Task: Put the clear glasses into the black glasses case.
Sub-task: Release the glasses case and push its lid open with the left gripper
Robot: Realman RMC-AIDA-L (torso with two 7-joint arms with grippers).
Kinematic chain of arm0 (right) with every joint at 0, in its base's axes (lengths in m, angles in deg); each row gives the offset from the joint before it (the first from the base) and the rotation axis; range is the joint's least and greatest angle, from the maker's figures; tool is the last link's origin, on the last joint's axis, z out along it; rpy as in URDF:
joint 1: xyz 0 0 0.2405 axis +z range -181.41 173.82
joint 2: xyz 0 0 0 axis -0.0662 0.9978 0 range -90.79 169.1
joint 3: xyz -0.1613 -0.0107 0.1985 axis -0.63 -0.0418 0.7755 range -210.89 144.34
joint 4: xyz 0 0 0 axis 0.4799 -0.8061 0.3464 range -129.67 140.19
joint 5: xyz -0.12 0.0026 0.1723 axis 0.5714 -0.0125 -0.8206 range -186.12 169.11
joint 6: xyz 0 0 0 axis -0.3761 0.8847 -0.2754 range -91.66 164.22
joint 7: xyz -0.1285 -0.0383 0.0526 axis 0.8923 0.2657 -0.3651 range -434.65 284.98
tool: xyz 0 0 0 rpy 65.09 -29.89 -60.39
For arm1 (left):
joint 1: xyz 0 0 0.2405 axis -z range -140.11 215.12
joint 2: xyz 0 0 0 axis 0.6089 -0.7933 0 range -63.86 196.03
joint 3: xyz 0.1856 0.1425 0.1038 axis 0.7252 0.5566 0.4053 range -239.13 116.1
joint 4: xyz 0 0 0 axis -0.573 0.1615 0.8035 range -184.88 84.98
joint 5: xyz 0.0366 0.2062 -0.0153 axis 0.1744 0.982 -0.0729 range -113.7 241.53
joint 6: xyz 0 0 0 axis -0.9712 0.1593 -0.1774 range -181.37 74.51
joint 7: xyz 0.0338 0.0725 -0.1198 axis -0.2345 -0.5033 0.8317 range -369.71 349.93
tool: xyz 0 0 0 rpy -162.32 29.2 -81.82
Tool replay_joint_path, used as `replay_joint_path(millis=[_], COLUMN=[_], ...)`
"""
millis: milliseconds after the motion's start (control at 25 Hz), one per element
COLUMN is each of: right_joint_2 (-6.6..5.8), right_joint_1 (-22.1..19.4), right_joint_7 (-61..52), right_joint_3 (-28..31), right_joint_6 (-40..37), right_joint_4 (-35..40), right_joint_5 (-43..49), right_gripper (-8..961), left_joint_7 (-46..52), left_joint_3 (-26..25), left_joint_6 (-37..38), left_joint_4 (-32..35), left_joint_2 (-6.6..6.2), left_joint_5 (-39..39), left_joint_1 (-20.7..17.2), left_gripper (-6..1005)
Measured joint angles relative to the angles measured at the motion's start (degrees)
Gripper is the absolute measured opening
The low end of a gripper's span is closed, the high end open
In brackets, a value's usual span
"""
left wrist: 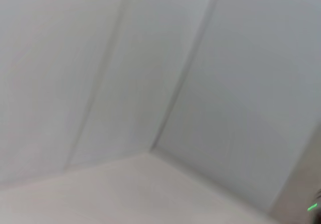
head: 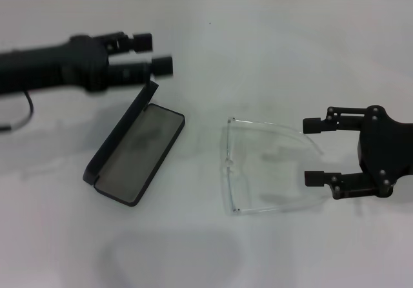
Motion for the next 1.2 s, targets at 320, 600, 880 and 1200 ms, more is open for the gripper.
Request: replay_joint_path(millis=[320,600,880,1200], right_joint_2=[1.12,1.41,1.6,1.66], right_joint_1=[0.0,-0.1,-0.1,0.0], right_joint_7=[0.4,0.4,0.5,0.5], right_joint_3=[1.0,1.3,1.3,1.3], right_joint_6=[0.3,0.5,0.8,0.7], right_joint_4=[-0.2,-0.6,-0.8,-1.6], right_joint_5=[0.0,0.0,-0.2,-0.2], right_gripper=[746,746,746,746], left_joint_7=[33.8,45.4,50.0,50.0], left_joint_3=[10.0,17.1,22.2,23.6], left_joint_6=[-2.1,-2.1,-2.3,-3.7], left_joint_4=[22.1,22.8,20.4,14.9], left_joint_2=[1.13,1.21,1.29,1.34], left_joint_5=[31.7,45.8,56.1,58.0], left_joint_1=[5.8,9.3,10.2,11.9], left_gripper=[860,850,839,827])
